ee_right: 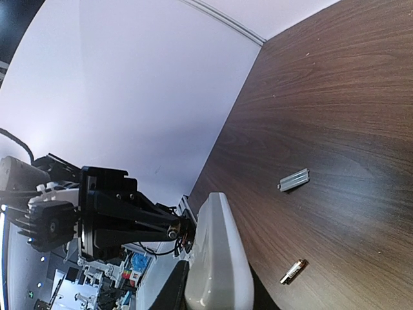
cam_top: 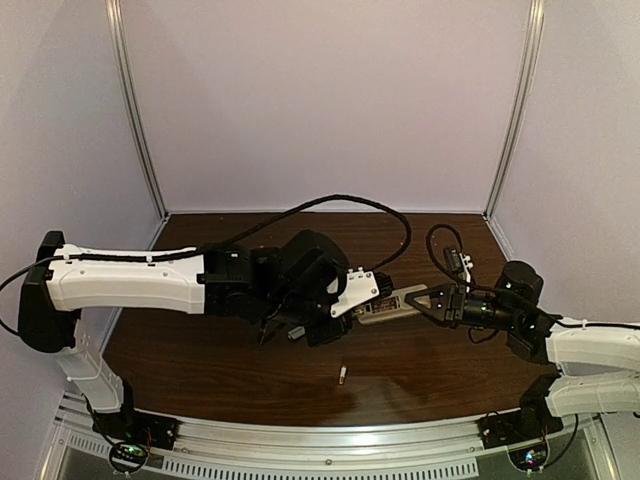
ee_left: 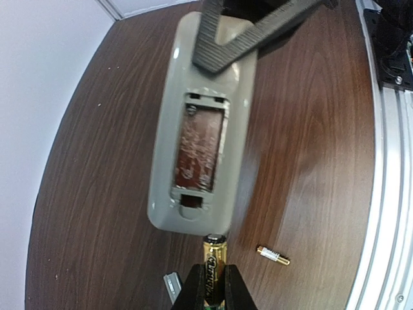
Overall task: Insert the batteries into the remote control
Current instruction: Place the battery in the battery compartment.
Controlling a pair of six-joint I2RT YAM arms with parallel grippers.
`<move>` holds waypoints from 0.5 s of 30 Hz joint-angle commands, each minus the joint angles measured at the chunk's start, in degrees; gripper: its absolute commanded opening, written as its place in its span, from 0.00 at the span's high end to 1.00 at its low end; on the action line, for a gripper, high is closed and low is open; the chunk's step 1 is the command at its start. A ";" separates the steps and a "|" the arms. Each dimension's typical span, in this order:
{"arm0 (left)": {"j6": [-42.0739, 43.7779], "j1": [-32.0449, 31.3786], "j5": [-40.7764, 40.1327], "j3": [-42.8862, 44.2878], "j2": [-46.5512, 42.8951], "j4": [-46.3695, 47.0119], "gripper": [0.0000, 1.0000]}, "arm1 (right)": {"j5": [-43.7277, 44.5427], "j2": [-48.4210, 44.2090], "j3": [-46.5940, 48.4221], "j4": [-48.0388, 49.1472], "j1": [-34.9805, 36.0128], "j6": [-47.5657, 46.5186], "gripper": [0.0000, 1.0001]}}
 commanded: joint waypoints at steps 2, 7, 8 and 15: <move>-1.20 0.85 -4.77 2.69 0.25 -2.66 1.00 | 1.83 3.02 -0.03 6.39 3.42 1.57 1.00; 0.43 0.79 -5.29 3.51 1.36 -4.88 1.00 | 4.16 7.24 -0.39 10.84 6.82 4.05 1.00; 0.63 0.84 -5.18 3.55 1.42 -5.10 1.00 | 4.38 8.22 -0.77 12.73 7.23 5.19 1.00; 2.11 0.79 -3.64 4.54 2.30 -7.09 1.00 | 6.07 13.37 -1.97 20.43 9.17 9.09 1.00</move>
